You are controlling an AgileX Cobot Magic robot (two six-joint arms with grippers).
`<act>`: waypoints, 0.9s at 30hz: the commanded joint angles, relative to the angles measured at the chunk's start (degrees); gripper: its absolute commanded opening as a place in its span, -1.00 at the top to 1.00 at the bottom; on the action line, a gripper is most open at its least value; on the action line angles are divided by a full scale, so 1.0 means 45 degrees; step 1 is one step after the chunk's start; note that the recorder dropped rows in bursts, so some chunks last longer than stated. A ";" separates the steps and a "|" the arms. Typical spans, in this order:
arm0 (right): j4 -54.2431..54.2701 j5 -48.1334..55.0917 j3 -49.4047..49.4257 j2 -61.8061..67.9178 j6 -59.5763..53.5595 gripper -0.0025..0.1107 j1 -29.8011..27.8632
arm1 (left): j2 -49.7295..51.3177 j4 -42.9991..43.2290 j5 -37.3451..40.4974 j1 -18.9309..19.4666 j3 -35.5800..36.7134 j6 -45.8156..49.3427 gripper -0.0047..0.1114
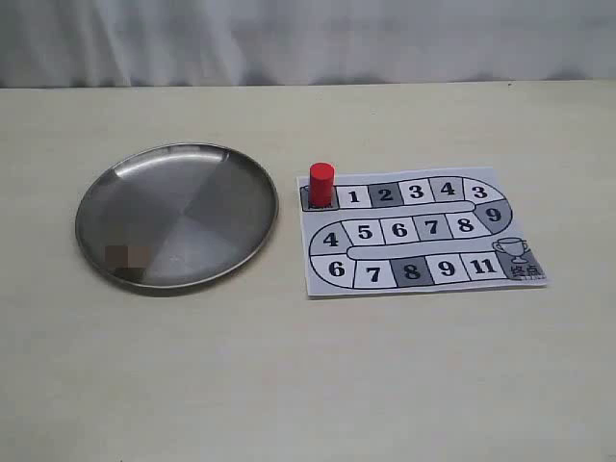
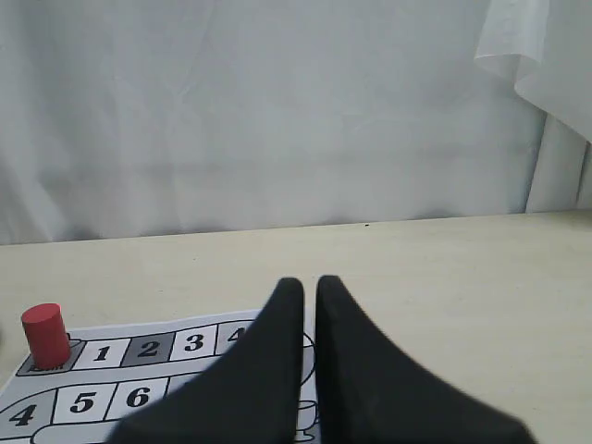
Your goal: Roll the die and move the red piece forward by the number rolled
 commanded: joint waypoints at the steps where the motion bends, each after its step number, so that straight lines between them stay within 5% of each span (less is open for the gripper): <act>1: 0.0053 0.0051 0.0030 -0.0084 -0.0100 0.88 -0.0065 | -0.0033 -0.0006 -0.0101 0.0042 0.0022 -0.0012 0.92; 27: 0.0056 -0.1252 0.0030 -0.0084 -0.0100 0.88 -0.0065 | -0.0033 -0.0006 -0.0101 0.0042 0.0022 -0.0012 0.92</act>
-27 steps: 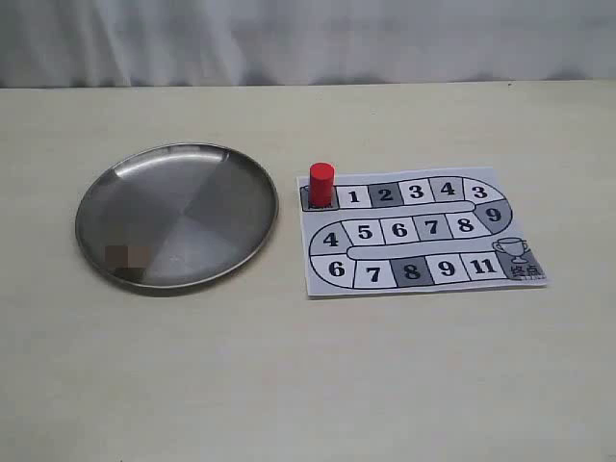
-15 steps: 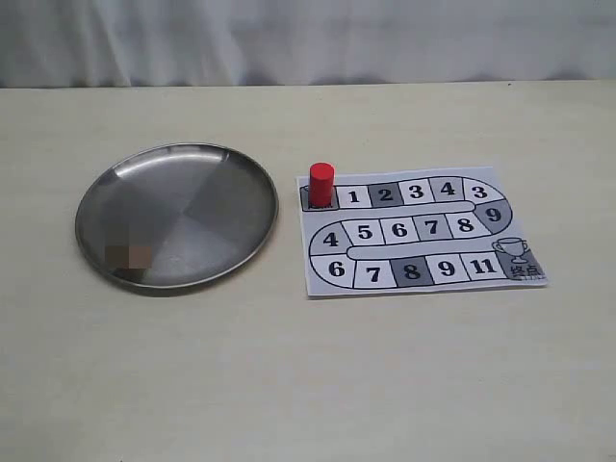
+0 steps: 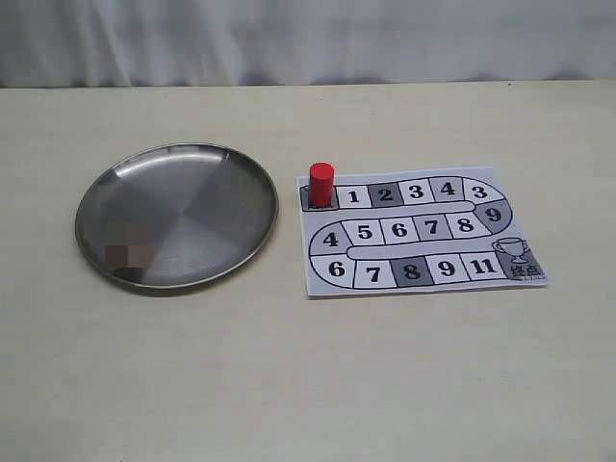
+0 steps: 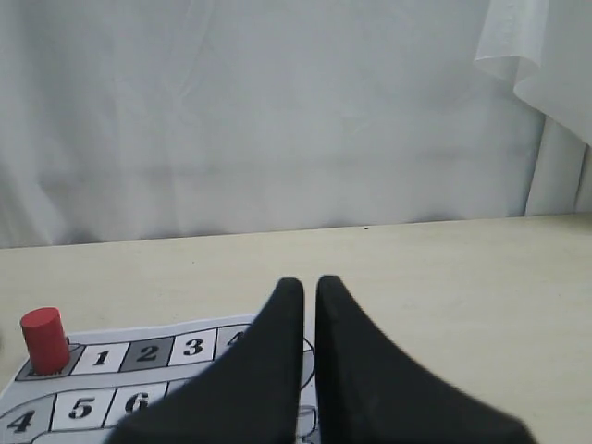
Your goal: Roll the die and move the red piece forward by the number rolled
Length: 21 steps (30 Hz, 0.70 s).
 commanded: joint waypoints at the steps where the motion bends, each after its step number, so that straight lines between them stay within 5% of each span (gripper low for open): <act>1: 0.0056 -0.1747 0.0030 -0.0084 0.0086 0.88 -0.0065 | -0.0033 -0.0006 -0.0101 0.0042 0.0022 -0.0012 0.92; 6: 0.1473 -0.4650 0.0030 -0.0084 0.4013 0.88 -0.0065 | -0.0033 -0.0006 -0.0101 0.0042 0.0022 -0.0012 0.92; 12: -0.0278 -0.7156 0.0030 -0.0084 0.4397 0.88 -0.0065 | -0.0033 -0.0006 -0.0101 0.0042 0.0022 -0.0012 0.92; 21: -0.1804 -0.4881 -0.0703 0.3101 0.4336 0.88 -0.0065 | -0.0033 -0.0006 -0.0101 0.0042 0.0022 -0.0012 0.92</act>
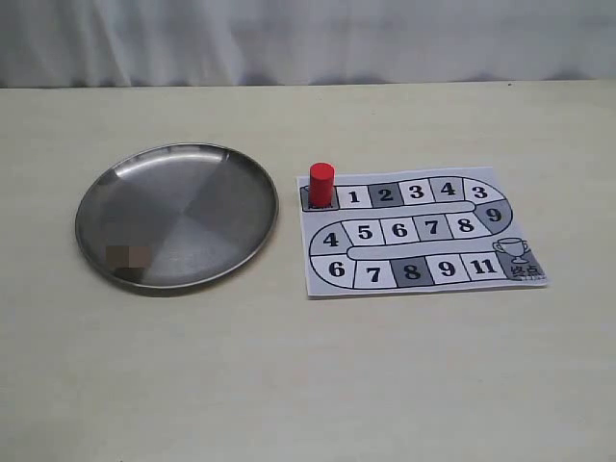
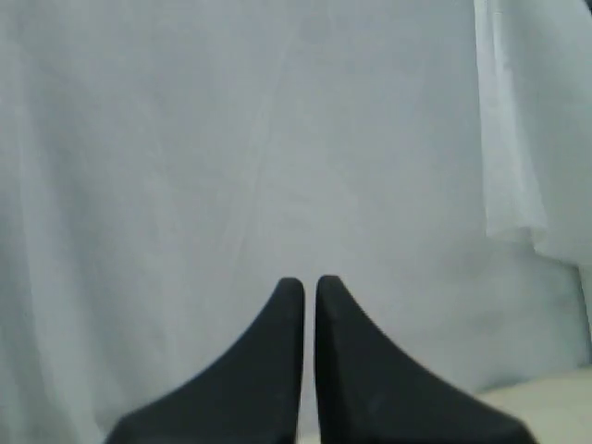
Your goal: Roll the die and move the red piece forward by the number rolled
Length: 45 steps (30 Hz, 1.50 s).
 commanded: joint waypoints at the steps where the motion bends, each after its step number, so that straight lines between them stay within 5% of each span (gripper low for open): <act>1: -0.0307 0.0979 -0.0632 0.2656 -0.0023 0.88 -0.0065 | -0.0033 -0.0006 -0.0101 0.0042 0.0022 -0.0012 0.92; 10: -0.5816 0.1645 -0.2874 1.0370 0.3839 0.88 0.1108 | -0.0033 -0.0006 -0.0101 0.0042 0.0022 -0.0012 0.92; 13: -0.7454 0.2244 -0.4256 1.3481 0.5135 0.88 0.2396 | -0.0033 -0.0006 -0.0101 0.0042 0.0022 -0.0012 0.92; 24: -0.7554 0.7129 -1.2593 2.0855 0.4374 0.88 0.8310 | -0.0033 -0.0006 -0.0101 0.0042 0.0022 -0.0012 0.92; 28: -0.5849 1.0174 -1.6477 2.3203 0.2171 0.88 0.9602 | -0.0033 -0.0006 -0.0101 0.0042 0.0022 -0.0012 0.92; 34: 0.3917 1.3968 -2.1874 2.6653 -0.7589 0.88 0.9582 | -0.0033 -0.0006 -0.0101 0.0042 0.0022 -0.0012 0.92; 38: 0.5345 1.4314 -2.4179 2.8305 -0.7964 0.85 0.9606 | -0.0033 -0.0006 -0.0101 0.0042 0.0022 -0.0012 0.92; 41: 0.4829 1.4175 -2.5319 2.9184 -0.7249 0.60 0.9808 | -0.0033 -0.0006 -0.0101 0.0042 0.0022 -0.0012 0.92; 45: 0.4781 1.3770 -2.5954 2.9855 -0.6991 -0.01 1.0129 | -0.0033 -0.0006 -0.0101 0.0042 0.0022 -0.0012 0.92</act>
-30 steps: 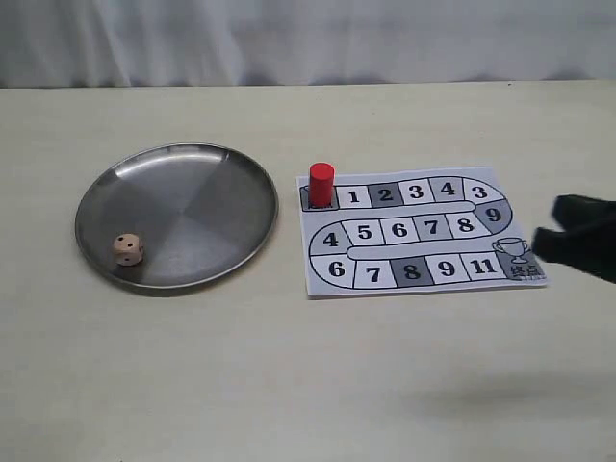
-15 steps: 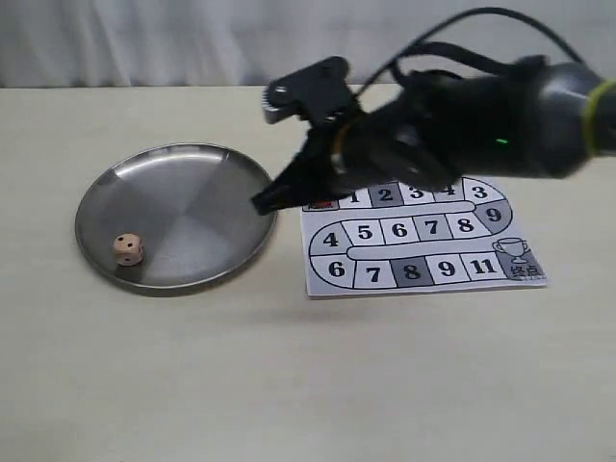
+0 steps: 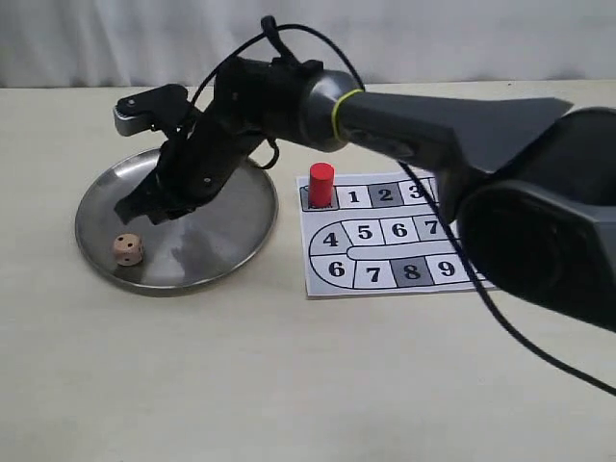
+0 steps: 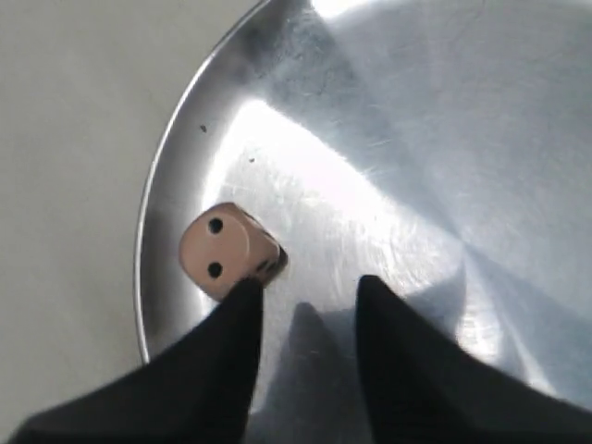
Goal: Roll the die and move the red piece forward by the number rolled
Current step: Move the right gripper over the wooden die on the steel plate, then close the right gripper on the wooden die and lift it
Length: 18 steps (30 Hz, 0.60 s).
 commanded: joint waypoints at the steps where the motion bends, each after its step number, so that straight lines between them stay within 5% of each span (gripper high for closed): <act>1: -0.0024 -0.0476 -0.0601 0.0553 0.0242 -0.12 0.0312 | -0.0033 -0.0006 -0.0101 0.0042 0.0022 -0.0012 0.92; 5: 0.0054 -0.1005 -0.0601 0.0738 -0.0560 -0.34 0.0644 | -0.0033 -0.0006 -0.0101 0.0042 0.0022 -0.0012 0.92; 18: 0.0125 -0.2324 -0.0601 0.1558 -0.1715 -0.25 0.0938 | -0.0033 -0.0006 -0.0101 0.0042 0.0022 -0.0012 0.92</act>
